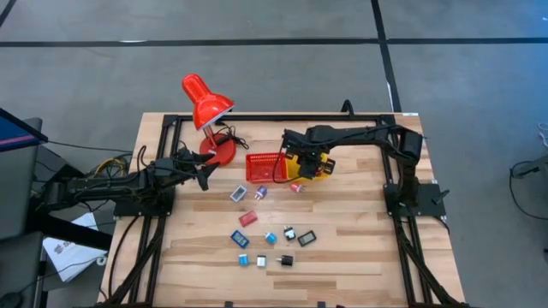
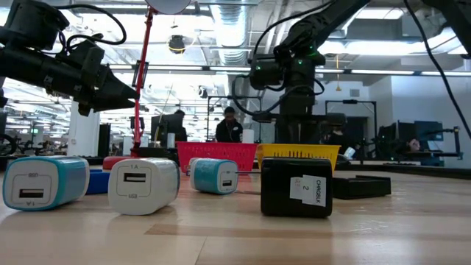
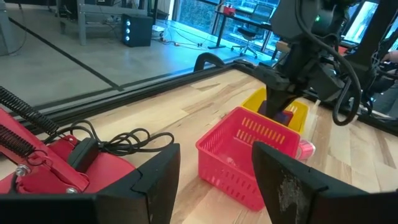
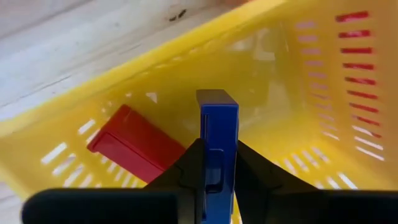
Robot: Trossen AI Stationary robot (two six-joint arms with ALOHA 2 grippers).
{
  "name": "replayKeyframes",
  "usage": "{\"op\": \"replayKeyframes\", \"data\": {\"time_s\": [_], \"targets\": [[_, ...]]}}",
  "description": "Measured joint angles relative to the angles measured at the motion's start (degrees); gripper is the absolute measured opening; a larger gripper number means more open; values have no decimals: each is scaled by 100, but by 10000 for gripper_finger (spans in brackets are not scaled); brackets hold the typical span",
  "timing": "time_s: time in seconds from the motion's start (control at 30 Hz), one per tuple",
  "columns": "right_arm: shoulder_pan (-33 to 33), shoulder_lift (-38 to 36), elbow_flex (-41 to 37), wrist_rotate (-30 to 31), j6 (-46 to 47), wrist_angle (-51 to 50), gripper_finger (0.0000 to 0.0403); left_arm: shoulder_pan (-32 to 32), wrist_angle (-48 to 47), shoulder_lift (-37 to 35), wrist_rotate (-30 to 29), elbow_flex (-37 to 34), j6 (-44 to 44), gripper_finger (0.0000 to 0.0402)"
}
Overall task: Pick & Place Office items
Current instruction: Put the right dark blue digital timer into the yellow bin
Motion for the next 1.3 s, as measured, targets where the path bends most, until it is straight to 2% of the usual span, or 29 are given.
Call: {"op": "replayKeyframes", "data": {"time_s": [0.23, 1.0, 1.3], "targets": [[22, 0, 0, -116, 0, -98, 74, 0, 2, -2, -3, 0, 2, 195], [52, -19, 0, 13, -42, -86, 79, 0, 2, -1, -3, 0, 2, 195], [48, -26, 4, 6, -42, -74, 125, 0, 4, 0, -2, 1, 2, 195]]}}
